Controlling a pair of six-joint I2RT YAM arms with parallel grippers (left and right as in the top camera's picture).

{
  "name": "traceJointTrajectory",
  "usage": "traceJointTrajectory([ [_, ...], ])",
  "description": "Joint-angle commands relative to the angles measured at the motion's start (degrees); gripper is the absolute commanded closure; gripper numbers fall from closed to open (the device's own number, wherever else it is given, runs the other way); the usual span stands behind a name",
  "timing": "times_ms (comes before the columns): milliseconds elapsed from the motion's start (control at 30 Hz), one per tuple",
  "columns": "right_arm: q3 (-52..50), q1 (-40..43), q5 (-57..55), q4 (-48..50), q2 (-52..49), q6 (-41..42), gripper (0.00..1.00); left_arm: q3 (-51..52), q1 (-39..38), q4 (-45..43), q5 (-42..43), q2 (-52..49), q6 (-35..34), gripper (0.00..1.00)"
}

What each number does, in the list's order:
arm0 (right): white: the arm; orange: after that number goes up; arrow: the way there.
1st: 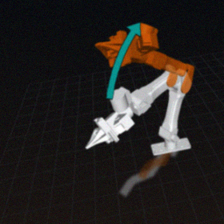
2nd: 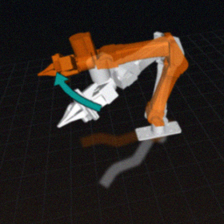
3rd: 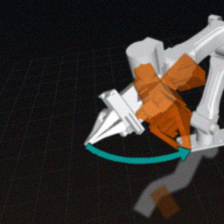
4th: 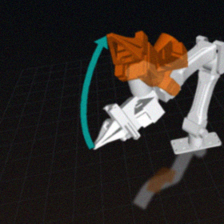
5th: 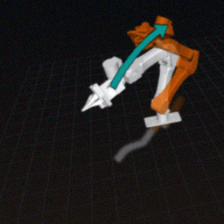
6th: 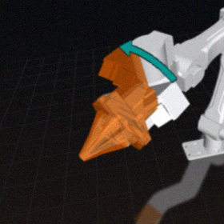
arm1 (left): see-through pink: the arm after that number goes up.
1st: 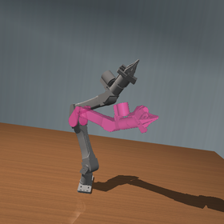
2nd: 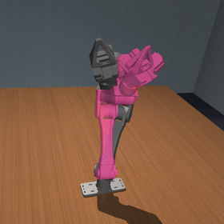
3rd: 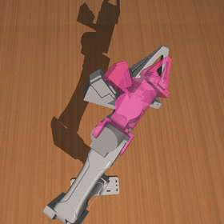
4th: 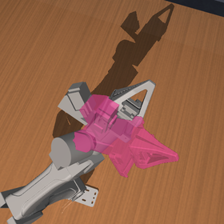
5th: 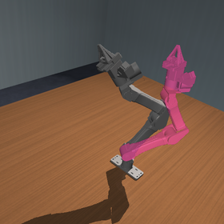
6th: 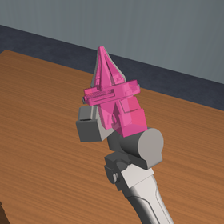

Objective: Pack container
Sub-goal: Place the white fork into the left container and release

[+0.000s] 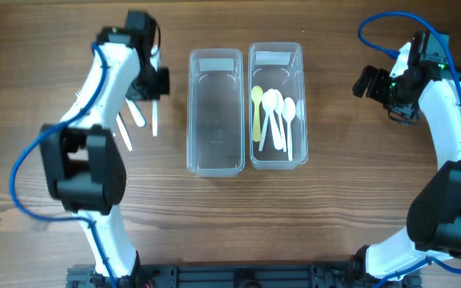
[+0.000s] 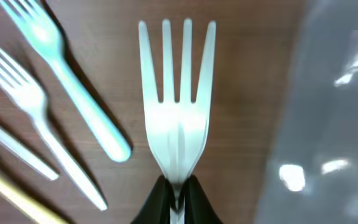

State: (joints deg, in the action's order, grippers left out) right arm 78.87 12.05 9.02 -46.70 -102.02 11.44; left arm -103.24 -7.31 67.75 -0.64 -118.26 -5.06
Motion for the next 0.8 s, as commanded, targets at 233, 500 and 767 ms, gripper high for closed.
traceJointTrajectory([
  [233,-0.2,0.0,0.9,0.0,-0.2,-0.3,0.0,-3.4,-14.7,-0.5,4.0,7.9,-5.9,0.9],
  [500,-0.2,0.0,0.9,0.0,-0.2,-0.3,0.0,0.9,-18.7,-10.1,4.0,-1.1,-10.3,0.85],
  [767,-0.2,0.0,0.9,-0.3,-0.2,-0.3,0.01,0.8,-19.7,-11.3,3.6,-1.1,-10.9,0.71],
])
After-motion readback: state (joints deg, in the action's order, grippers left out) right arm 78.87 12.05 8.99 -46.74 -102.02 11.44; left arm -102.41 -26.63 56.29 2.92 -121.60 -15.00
